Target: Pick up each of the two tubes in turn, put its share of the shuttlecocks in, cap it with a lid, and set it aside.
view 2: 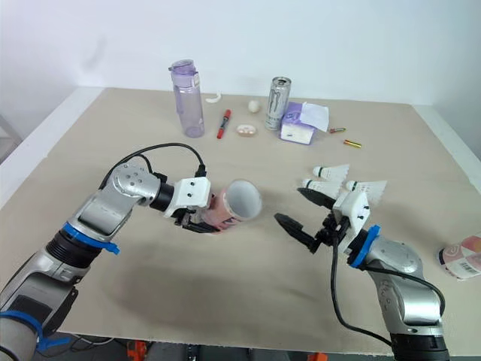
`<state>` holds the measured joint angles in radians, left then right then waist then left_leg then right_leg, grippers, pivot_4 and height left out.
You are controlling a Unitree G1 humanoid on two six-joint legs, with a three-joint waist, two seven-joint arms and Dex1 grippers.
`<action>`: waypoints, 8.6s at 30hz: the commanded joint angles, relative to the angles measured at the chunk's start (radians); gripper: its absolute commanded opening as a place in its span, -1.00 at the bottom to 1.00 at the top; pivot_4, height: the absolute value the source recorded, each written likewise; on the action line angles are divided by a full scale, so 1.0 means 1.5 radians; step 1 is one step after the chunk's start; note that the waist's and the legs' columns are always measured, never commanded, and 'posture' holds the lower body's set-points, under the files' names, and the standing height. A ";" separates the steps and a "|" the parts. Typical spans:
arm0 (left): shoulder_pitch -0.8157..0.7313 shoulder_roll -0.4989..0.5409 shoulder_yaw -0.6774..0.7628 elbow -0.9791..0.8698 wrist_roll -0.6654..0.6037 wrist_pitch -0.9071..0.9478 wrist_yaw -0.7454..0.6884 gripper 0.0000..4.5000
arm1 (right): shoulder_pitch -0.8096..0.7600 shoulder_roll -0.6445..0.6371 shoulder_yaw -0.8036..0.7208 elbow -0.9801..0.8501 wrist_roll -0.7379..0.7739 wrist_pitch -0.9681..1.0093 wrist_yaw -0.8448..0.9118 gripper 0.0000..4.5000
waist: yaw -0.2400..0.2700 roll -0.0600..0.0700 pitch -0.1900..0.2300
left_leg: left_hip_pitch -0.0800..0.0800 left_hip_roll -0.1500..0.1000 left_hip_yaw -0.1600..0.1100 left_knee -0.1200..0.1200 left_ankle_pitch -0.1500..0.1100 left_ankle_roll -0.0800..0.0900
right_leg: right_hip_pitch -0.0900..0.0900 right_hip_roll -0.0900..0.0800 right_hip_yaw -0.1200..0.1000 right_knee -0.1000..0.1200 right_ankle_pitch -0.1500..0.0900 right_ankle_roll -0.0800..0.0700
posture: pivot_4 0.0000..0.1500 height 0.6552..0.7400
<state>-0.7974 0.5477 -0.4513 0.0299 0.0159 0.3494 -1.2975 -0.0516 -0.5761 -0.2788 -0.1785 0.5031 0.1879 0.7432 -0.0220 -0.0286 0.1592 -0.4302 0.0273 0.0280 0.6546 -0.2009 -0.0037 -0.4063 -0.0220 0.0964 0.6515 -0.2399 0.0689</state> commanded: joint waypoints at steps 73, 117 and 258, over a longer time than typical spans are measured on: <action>-0.016 -0.049 -0.002 0.081 0.022 -0.004 0.012 0.39 | -0.202 -0.211 0.117 -0.118 -0.088 -0.194 0.284 -0.97 | 0.002 0.004 -0.001 | 0.000 -0.004 0.000 0.002 0.002 0.004 | 0.003 -0.002 0.003 -0.001 0.000 0.002 | 1.00 1.00; -0.010 -0.052 0.002 0.084 0.019 0.003 0.007 0.39 | -0.137 -0.142 -0.131 0.329 -0.063 0.022 -0.019 0.98 | 0.000 0.005 -0.002 | 0.000 -0.004 0.001 0.002 0.003 0.005 | 0.002 -0.003 0.004 -0.002 0.001 0.002 | 1.00 1.00; 0.003 -0.056 0.021 0.083 0.001 0.030 0.033 0.39 | -0.225 0.152 0.011 0.132 -0.094 0.231 -0.343 0.95 | 0.001 0.005 -0.002 | -0.004 -0.005 0.000 0.001 0.004 0.007 | 0.000 -0.004 0.003 -0.002 0.001 0.003 | 1.00 1.00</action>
<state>-0.8003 0.4618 -0.3974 0.1404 -0.0029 0.3901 -1.2670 -0.3381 -0.3331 -0.2507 -0.0259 0.3748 0.5764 0.2141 -0.0211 -0.0218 0.1561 -0.4363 0.0202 0.0274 0.6565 -0.1942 0.0071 -0.4065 -0.0287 0.1006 0.6480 -0.2390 0.0736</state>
